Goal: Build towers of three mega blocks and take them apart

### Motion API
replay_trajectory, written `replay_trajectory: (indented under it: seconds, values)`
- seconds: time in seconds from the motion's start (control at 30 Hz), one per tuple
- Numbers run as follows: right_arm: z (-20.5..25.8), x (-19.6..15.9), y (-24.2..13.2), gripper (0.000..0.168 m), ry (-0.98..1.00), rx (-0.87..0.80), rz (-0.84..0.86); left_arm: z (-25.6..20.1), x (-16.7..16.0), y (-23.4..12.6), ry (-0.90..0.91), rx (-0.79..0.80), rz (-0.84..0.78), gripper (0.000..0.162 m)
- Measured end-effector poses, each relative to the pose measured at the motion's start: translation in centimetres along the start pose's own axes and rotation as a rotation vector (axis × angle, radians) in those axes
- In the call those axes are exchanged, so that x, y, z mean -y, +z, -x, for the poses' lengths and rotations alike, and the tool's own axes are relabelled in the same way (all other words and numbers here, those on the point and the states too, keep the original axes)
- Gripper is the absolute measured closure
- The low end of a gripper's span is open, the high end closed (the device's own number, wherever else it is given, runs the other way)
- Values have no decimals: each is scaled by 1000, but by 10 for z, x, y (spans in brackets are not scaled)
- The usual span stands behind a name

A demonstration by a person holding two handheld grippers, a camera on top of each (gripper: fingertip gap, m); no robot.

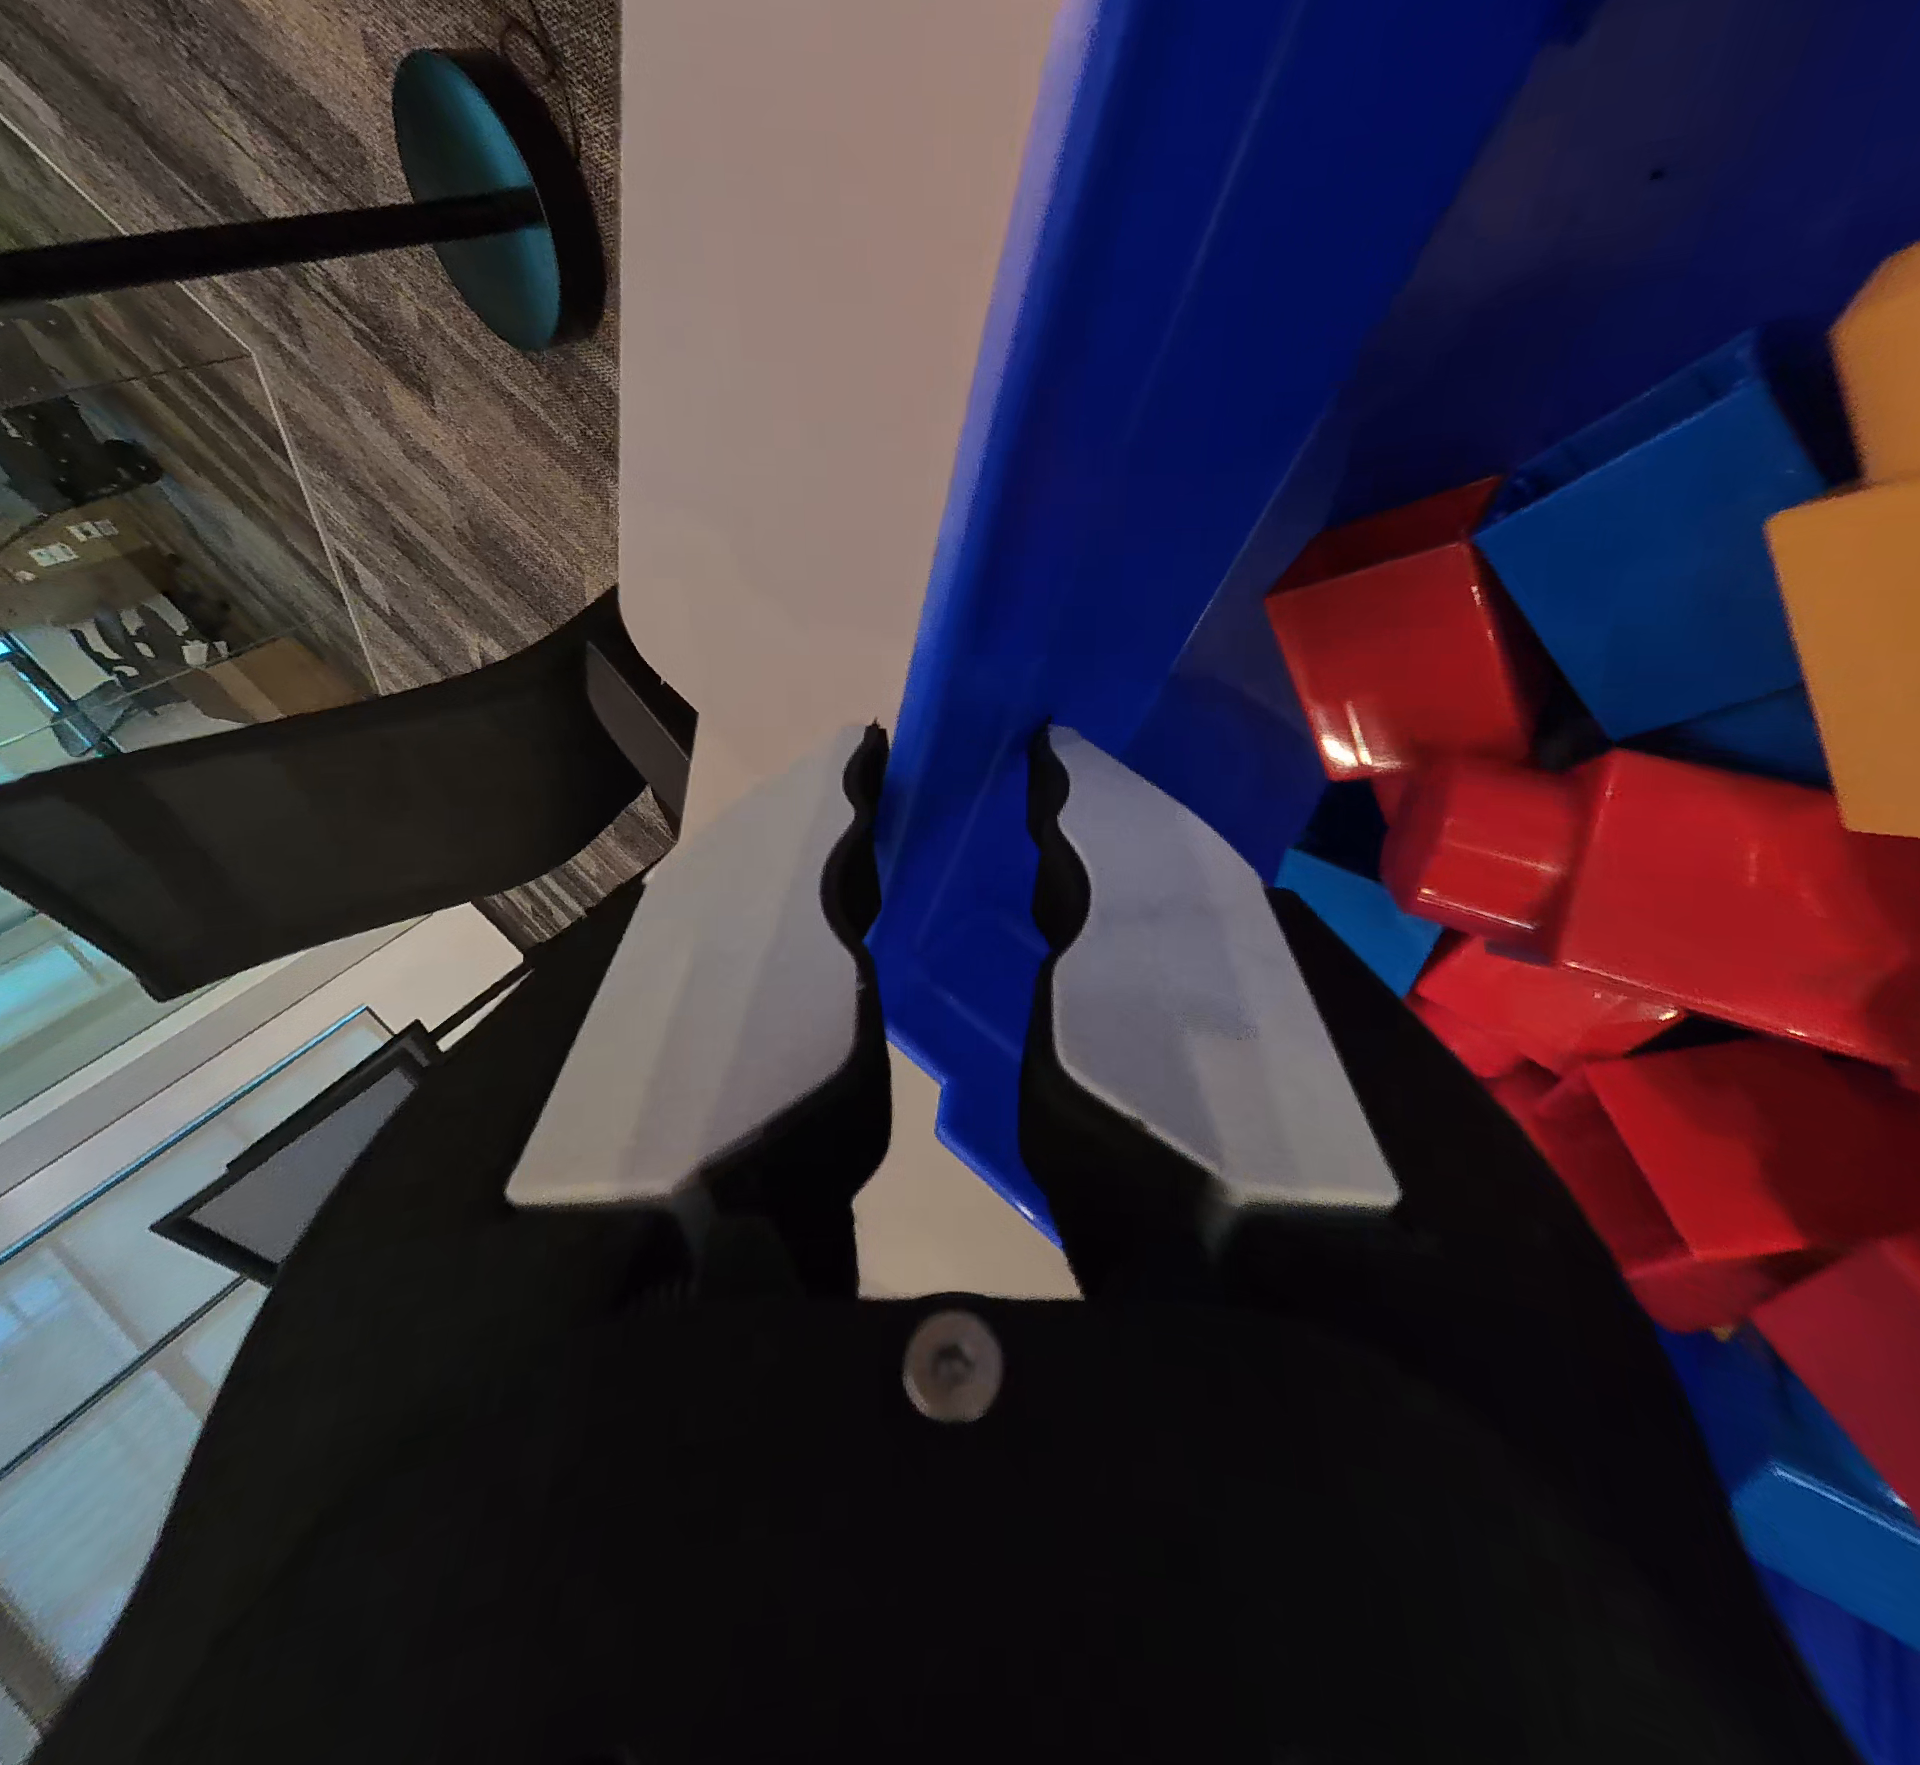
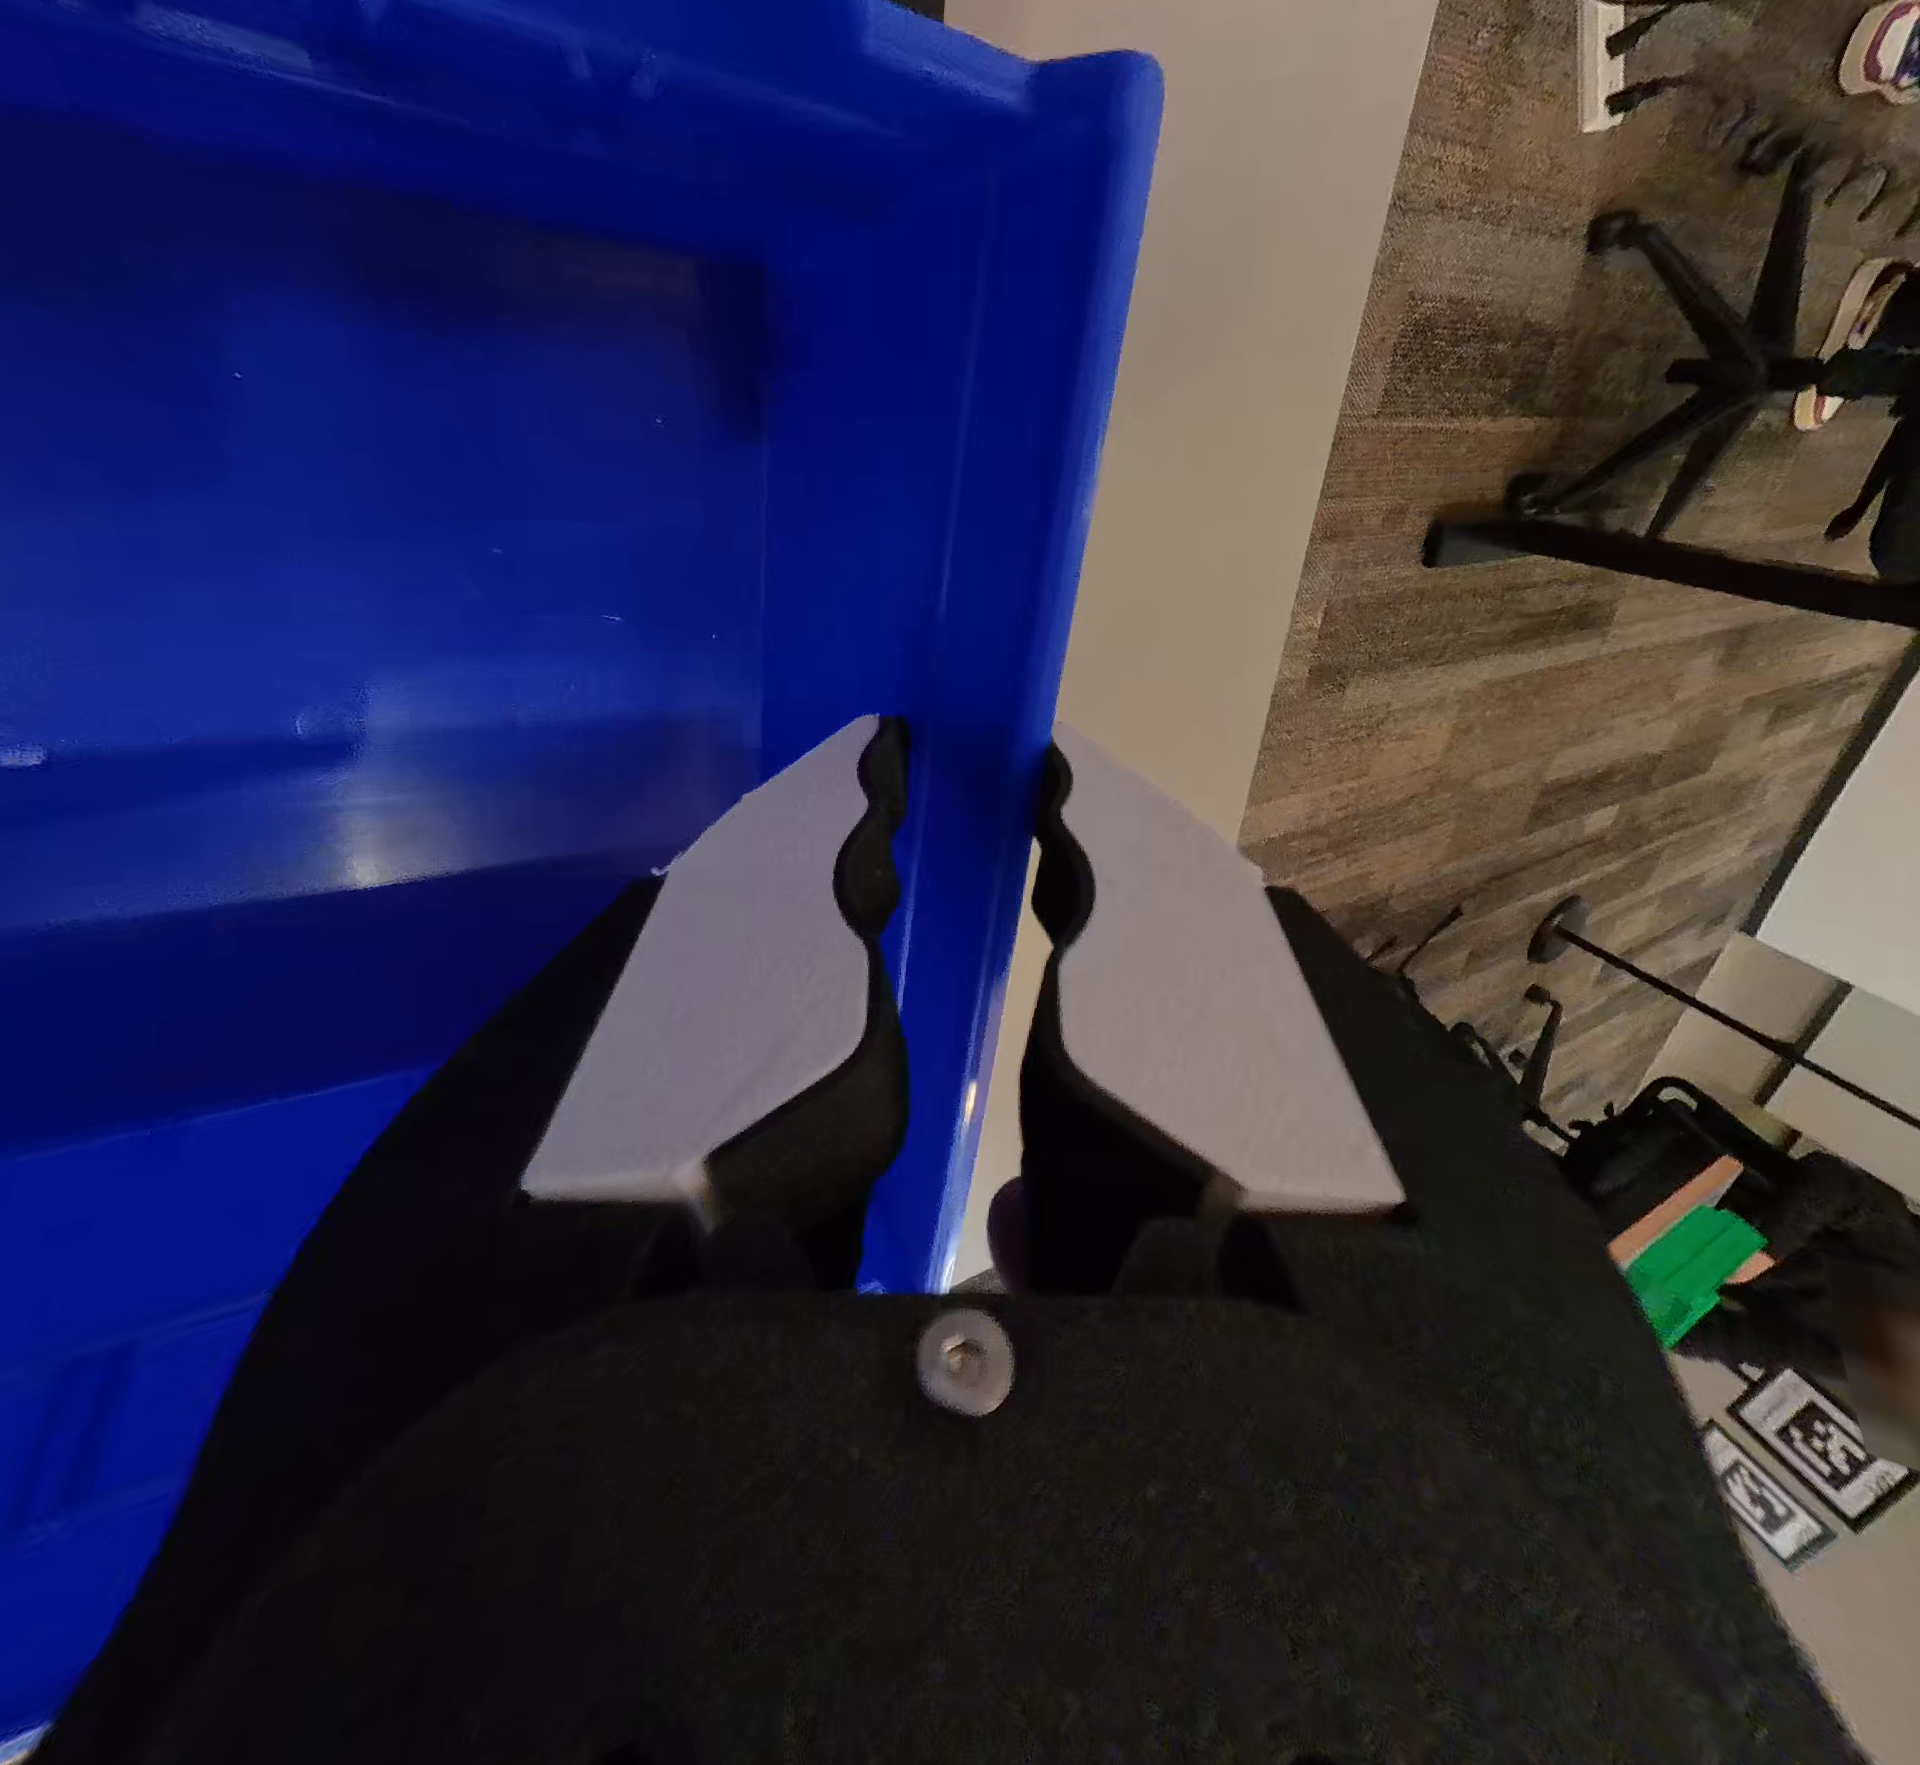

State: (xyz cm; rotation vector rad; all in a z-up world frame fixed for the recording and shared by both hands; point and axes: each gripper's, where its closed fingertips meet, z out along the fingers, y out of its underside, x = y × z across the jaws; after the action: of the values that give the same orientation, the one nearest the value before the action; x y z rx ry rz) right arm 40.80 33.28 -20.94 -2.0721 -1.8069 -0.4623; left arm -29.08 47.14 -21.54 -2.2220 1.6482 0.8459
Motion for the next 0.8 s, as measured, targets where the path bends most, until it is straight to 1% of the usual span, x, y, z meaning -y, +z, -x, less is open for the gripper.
replay_trajectory:
  seconds: [0.27,0.57,0.67,0.8]
  values:
    - [-20,-14,10,145,-63,-5,-8,11,6,7,43,12,-22,136]
    - [-35,-9,18,146,-131,-29,15,17,11,10,107,33,-63,135]
    - [-37,-8,19,146,-132,-30,20,20,13,13,98,25,-77,135]
    - [-37,-8,20,145,-118,-34,7,28,19,17,135,42,-92,135]
